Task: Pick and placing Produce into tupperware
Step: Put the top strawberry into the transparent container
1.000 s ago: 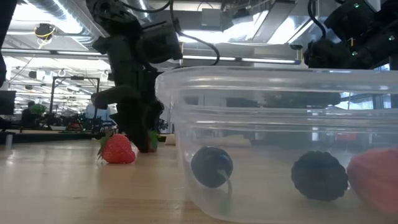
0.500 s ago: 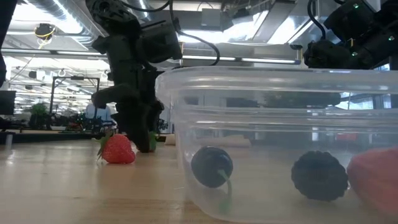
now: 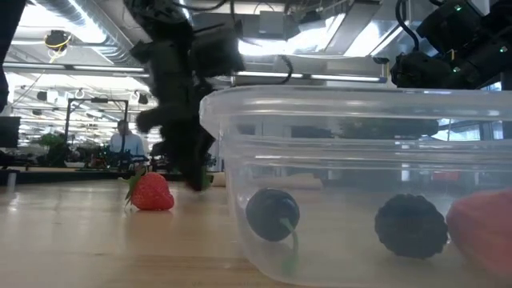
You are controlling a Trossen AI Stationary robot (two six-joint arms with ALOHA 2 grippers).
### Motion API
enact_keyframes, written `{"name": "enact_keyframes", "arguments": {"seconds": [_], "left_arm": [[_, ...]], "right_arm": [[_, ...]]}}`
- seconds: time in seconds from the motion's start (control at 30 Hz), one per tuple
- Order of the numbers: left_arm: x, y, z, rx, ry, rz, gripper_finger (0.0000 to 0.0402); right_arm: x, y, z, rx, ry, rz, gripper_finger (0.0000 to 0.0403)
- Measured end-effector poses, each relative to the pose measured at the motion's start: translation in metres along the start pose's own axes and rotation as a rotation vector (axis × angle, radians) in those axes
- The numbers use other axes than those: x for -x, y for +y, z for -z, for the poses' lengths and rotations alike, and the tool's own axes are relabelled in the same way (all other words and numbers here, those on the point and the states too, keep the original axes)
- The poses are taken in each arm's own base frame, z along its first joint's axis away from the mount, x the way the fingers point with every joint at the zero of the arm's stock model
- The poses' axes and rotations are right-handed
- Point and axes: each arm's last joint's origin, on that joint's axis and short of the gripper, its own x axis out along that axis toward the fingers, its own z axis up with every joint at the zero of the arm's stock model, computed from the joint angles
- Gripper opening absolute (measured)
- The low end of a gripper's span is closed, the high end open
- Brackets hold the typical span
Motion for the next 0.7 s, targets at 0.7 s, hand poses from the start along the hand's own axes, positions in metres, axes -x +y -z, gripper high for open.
{"name": "enact_keyframes", "arguments": {"seconds": [0.7], "left_arm": [[0.187,-0.094,-0.138,-0.129,-0.675,0.178,0.0130]], "right_arm": [[0.000,0.000,0.000,-0.009,0.001,-0.003,0.0291]]}}
